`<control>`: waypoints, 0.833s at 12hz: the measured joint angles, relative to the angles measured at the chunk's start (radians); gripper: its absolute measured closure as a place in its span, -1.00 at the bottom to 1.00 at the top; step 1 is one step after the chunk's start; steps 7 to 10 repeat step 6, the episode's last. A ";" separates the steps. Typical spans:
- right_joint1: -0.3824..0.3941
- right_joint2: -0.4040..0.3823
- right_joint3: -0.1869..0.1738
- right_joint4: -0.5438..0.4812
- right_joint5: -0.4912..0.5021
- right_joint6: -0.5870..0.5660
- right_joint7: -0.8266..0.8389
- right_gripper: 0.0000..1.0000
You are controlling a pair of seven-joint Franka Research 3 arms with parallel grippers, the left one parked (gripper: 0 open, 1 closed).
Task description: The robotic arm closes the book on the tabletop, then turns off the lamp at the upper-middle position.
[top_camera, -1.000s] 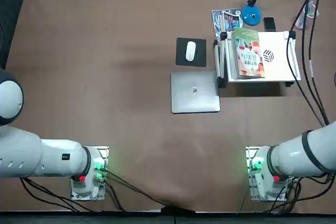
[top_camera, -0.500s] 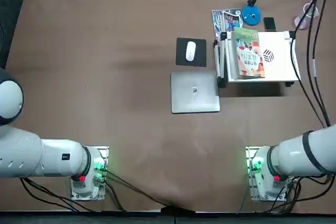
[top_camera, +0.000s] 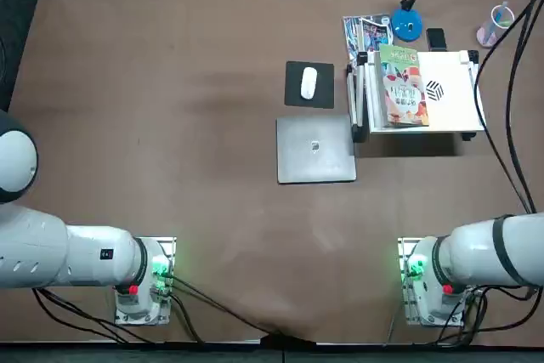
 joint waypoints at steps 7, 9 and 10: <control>0.075 -0.066 -0.096 -0.101 0.000 0.047 0.000 -1.00; 0.075 -0.066 -0.096 -0.101 0.000 0.047 0.000 -1.00; 0.075 -0.066 -0.096 -0.101 0.000 0.047 0.000 -1.00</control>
